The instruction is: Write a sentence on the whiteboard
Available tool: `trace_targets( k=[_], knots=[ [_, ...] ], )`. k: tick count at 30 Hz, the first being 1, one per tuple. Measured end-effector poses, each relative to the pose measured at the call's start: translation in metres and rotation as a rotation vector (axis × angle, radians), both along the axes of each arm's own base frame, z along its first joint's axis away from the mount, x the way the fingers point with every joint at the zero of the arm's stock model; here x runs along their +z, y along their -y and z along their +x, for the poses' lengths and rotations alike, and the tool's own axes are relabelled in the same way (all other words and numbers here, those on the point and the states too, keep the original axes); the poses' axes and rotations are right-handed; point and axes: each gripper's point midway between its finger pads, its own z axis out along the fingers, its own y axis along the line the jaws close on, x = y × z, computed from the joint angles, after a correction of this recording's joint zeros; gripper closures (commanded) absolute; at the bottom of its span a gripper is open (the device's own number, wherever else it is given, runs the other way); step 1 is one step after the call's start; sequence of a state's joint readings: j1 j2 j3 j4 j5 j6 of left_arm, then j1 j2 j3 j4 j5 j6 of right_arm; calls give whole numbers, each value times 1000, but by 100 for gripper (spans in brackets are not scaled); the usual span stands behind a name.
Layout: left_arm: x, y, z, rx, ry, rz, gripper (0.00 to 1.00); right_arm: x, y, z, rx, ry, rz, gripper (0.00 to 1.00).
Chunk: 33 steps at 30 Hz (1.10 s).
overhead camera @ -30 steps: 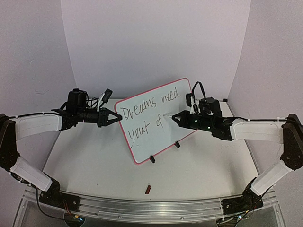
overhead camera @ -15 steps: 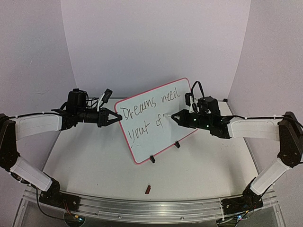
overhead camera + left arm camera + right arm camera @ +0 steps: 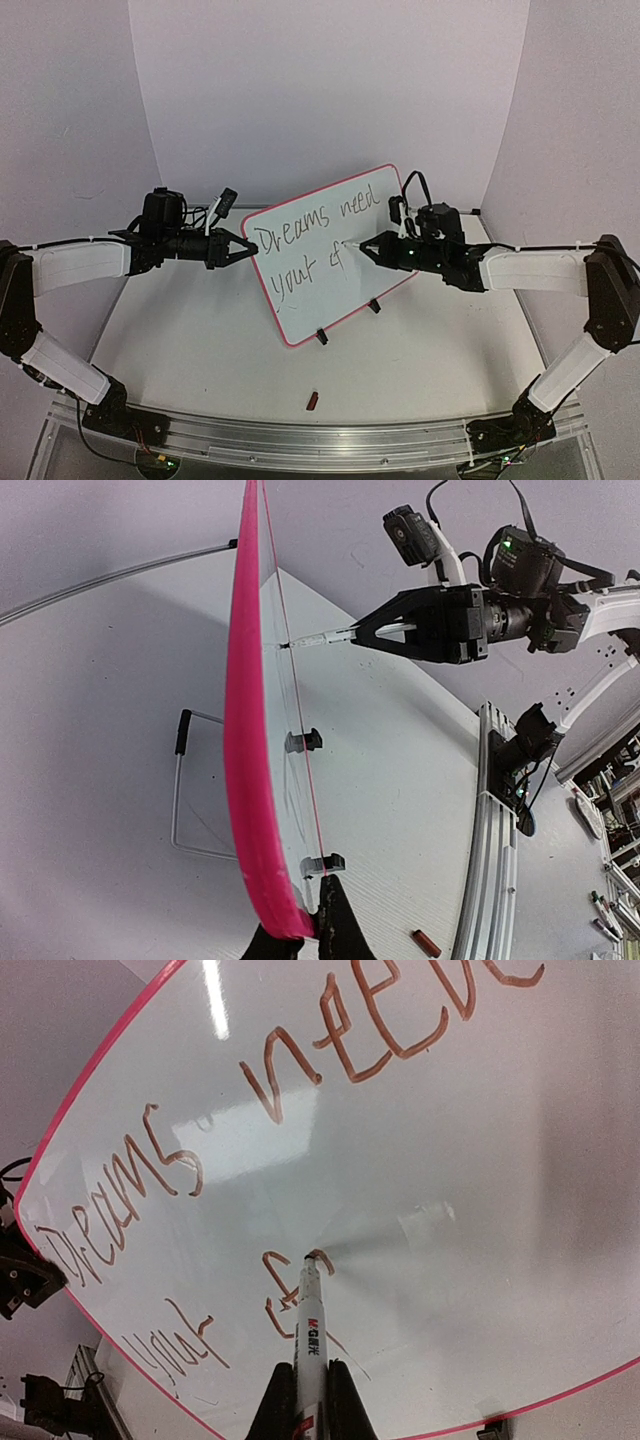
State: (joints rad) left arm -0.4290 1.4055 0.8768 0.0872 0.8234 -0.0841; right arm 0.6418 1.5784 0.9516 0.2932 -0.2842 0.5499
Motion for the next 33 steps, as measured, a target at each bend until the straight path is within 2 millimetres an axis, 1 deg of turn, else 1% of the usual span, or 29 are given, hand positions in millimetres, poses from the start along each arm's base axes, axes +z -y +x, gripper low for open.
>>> trace_targets(
  k=[3,7,20,25,33],
  knots=[
    [0,0,0,0,0,0,100,-5,1,-2,2,-7,-2,100],
    [0,0,1,4,-2,1,100,-19,4,-8,5,-32,-15,100],
    [0,0,0,4,-3,1,100,-53,17,-25,-9,-110,-45,100],
    [0,0,0,3,-2,1,100,-59,20,-28,-14,-126,-48,100],
    [0,0,0,3,-2,1,100,-56,13,-36,39,-145,-22,100]
  ],
)
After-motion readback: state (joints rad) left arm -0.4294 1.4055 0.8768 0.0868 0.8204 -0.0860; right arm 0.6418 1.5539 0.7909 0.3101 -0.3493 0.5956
